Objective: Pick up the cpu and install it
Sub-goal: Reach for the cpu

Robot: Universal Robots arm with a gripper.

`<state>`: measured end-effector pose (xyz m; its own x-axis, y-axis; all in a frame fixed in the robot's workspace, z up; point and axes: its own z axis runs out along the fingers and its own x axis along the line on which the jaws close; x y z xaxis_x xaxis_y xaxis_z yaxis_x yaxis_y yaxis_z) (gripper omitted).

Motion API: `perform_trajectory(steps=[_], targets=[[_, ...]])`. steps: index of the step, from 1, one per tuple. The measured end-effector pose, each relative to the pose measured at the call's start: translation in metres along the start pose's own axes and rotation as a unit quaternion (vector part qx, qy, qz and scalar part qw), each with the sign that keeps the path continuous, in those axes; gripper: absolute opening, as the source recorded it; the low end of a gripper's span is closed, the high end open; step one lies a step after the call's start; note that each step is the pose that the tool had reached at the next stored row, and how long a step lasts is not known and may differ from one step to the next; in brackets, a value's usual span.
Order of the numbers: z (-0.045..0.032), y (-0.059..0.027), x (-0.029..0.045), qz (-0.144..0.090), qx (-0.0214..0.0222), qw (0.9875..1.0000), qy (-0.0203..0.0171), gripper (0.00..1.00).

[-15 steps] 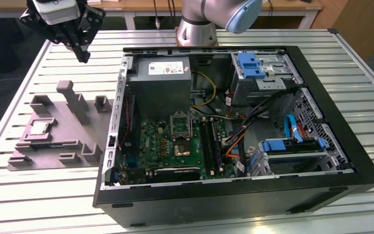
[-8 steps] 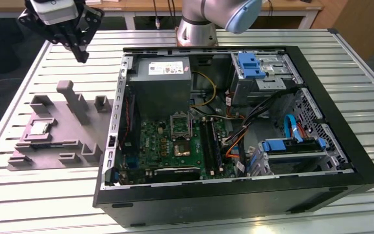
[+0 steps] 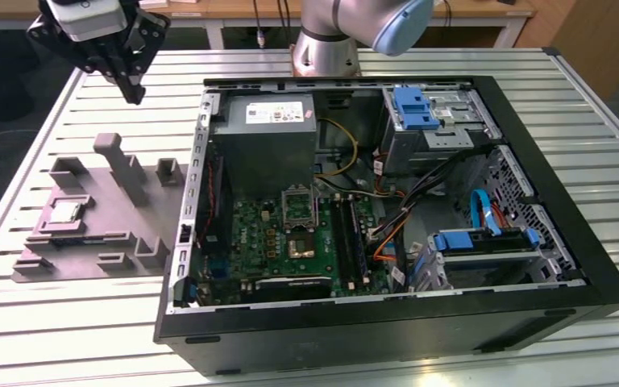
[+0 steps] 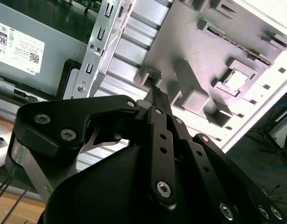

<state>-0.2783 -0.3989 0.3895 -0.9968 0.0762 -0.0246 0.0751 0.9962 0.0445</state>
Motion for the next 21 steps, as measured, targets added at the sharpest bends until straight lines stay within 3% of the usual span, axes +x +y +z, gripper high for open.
perform_trajectory(steps=[21], targets=[[0.0,-0.0004,0.0058,0.0,0.0001,1.0,0.0001,0.11]])
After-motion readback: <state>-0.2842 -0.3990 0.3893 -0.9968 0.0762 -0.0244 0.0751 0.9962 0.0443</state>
